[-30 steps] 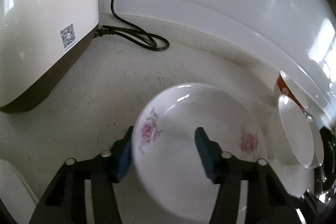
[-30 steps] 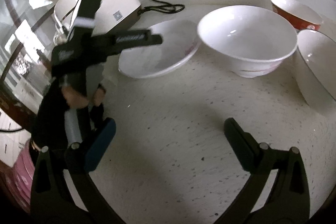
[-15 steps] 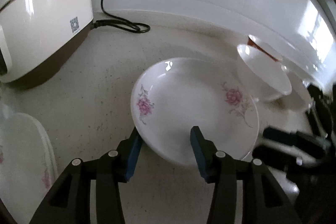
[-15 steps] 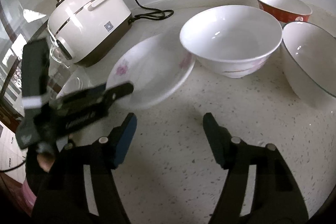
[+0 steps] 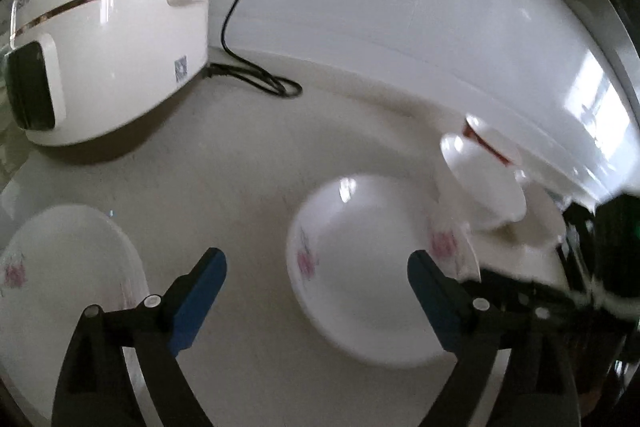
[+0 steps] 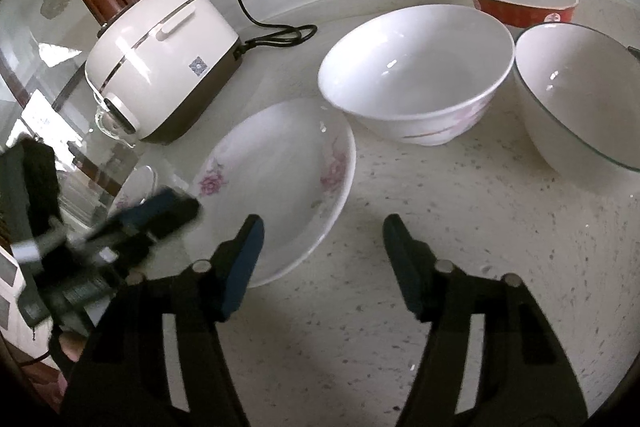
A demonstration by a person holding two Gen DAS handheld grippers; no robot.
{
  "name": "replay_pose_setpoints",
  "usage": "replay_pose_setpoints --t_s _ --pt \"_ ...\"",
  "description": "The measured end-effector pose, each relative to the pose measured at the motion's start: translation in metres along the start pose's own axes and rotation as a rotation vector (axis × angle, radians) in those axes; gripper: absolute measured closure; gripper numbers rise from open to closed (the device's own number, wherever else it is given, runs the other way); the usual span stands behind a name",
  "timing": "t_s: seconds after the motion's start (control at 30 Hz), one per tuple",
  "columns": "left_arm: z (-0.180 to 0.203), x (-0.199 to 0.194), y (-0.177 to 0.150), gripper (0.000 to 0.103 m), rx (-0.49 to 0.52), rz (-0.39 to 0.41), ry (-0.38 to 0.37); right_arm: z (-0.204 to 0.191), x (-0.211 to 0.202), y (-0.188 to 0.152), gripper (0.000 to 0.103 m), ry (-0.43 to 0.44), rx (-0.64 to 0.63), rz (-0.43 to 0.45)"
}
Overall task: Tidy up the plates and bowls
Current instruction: 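Lift the flowered plate with the left gripper and carry it toward the plate stack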
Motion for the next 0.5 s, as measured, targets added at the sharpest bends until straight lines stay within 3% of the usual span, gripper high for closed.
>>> replay_pose_setpoints --t_s 0.07,0.2,0.27,0.33,0.5 --pt "-0.004 0.011 0.010 0.010 -0.003 -0.014 0.037 0.000 -0.001 -0.001 0.044 -0.004 0.001 0.002" --pt "-0.008 0.041 0.015 0.011 -0.019 -0.073 0.019 -0.004 0.000 -0.001 0.049 -0.011 -0.011 0.005" --pt "-0.009 0.050 0.015 0.018 -0.036 -0.082 0.008 -0.005 0.000 -0.002 0.049 -0.014 -0.014 0.007" --pt "-0.013 0.059 0.010 0.033 -0.062 -0.114 -0.010 -0.005 0.000 -0.001 0.050 -0.011 -0.009 0.005" --pt "-0.009 0.060 0.004 0.032 -0.026 -0.103 0.027 -0.005 -0.001 -0.002 0.050 -0.007 -0.007 0.003"
Point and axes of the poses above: each gripper's, at about its wrist camera, not at the fingertips, and x roughly the way its jaws point, z to its right, y to its top, the point moved 8 cm from there along x, roughly the way its jaws point, and after that the axes turned 13 degrees about -y, right-handed, at the moved point
